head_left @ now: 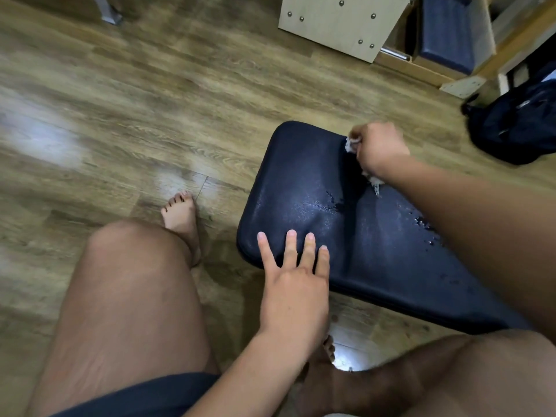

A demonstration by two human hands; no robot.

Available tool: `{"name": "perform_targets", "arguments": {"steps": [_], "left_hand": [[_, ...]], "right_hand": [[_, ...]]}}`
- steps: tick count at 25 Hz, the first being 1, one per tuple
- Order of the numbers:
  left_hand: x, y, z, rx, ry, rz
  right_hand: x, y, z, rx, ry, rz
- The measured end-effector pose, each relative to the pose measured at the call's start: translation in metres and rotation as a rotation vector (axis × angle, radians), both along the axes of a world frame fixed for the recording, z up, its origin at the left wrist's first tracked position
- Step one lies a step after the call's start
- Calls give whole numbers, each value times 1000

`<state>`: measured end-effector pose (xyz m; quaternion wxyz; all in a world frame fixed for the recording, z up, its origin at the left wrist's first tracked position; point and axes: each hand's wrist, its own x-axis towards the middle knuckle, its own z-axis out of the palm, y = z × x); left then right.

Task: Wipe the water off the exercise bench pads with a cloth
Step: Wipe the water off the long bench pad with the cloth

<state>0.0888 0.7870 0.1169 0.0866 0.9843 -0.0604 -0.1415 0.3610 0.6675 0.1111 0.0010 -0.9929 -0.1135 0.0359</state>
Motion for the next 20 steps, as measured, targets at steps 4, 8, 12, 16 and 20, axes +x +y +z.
{"name": "perform_targets", "arguments": {"steps": [4, 8, 12, 16, 20], "left_hand": [[0, 0, 3, 5, 10, -20], [4, -2, 8, 4, 34, -5], [5, -1, 11, -36, 58, 18], [5, -1, 11, -46, 69, 28], [5, -3, 8, -45, 73, 20]], "right_hand": [[-3, 2, -2, 146, 11, -106], [-105, -14, -4, 238, -40, 11], [-206, -22, 4, 300, -29, 300], [-162, -10, 10, 154, 4, 372], [-49, 19, -2, 106, -22, 210]]}}
